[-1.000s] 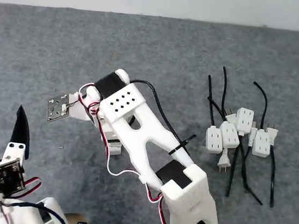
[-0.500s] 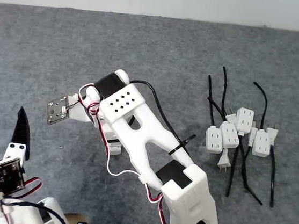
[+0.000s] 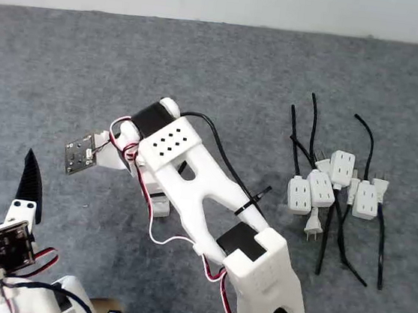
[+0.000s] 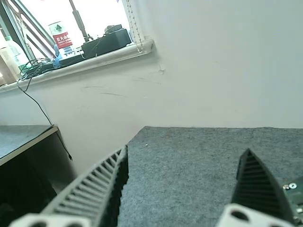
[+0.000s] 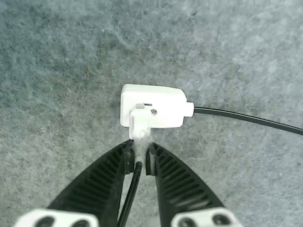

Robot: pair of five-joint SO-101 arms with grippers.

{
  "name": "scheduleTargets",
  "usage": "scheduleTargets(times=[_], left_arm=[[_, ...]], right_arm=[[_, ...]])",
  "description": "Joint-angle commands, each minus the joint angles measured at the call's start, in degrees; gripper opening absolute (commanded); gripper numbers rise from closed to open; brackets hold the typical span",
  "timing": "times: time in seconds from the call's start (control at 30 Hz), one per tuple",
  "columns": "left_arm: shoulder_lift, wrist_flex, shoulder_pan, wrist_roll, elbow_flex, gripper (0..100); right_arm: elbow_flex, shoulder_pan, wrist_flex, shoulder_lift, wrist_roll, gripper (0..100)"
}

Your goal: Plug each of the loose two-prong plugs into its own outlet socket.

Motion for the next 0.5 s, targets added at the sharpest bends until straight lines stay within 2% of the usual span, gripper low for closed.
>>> scheduleTargets(times=[0.0, 0.47], left_arm=[[-0.9, 0.2, 0.1, -0.2, -0.9, 35], [-0.9, 0.2, 0.1, -0.2, -0.9, 35]], right_arm=[[-1.8, 0.7, -0.3, -0.8, 0.6, 0.8], [-2.1, 1.2, -3.4, 2.2, 2.5, 0.8]])
